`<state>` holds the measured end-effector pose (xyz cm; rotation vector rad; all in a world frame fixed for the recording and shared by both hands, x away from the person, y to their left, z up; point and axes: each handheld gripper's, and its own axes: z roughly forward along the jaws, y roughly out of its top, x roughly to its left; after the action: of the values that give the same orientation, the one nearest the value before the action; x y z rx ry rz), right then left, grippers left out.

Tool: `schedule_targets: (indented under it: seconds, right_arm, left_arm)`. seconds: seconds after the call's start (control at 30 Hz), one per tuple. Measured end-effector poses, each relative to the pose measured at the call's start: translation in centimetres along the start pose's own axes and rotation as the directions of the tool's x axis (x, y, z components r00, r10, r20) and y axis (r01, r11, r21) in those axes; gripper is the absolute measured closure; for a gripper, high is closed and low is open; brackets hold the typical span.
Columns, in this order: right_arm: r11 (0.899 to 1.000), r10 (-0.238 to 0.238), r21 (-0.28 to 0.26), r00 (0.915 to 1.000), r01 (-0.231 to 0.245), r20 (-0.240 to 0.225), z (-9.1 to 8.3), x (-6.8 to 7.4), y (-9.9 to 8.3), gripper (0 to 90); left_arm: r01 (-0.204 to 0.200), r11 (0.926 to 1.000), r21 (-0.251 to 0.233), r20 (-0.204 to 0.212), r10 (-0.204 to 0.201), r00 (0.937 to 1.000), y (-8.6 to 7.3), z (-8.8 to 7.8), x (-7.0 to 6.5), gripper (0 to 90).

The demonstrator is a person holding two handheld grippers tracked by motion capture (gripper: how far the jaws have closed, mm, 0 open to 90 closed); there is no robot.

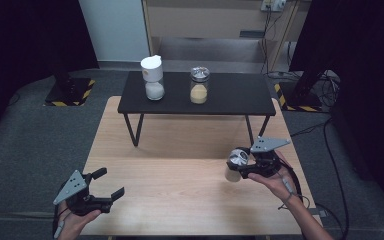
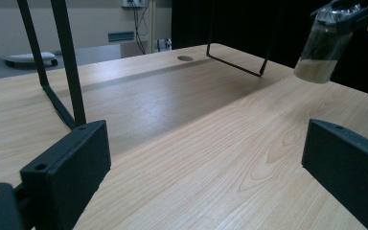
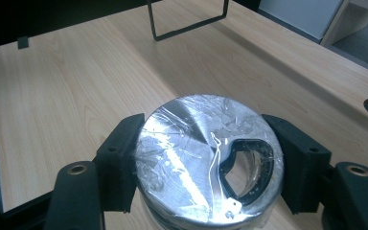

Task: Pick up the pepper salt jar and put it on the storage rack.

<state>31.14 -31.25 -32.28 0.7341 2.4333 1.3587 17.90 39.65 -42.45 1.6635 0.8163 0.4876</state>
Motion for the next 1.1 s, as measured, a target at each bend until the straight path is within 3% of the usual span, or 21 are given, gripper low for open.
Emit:
schedule_targets:
  seconds: [0.6, 1.1]
  right_arm:
    - [1.0, 0.013, -0.002, 0.9999, -0.013, 0.01, -2.8, -1.2, 4.7, 35.2]
    - [1.0, 0.006, 0.018, 0.9997, -0.007, 0.025, -4.0, -2.3, 8.6, 35.2]
  left_arm:
    - [0.003, 1.0, 0.002, 0.002, -0.003, 1.0, 0.0, 0.0, 0.0, 1.5]
    - [0.005, 1.0, 0.001, 0.003, -0.005, 1.0, 0.0, 0.0, 0.1, 1.5]
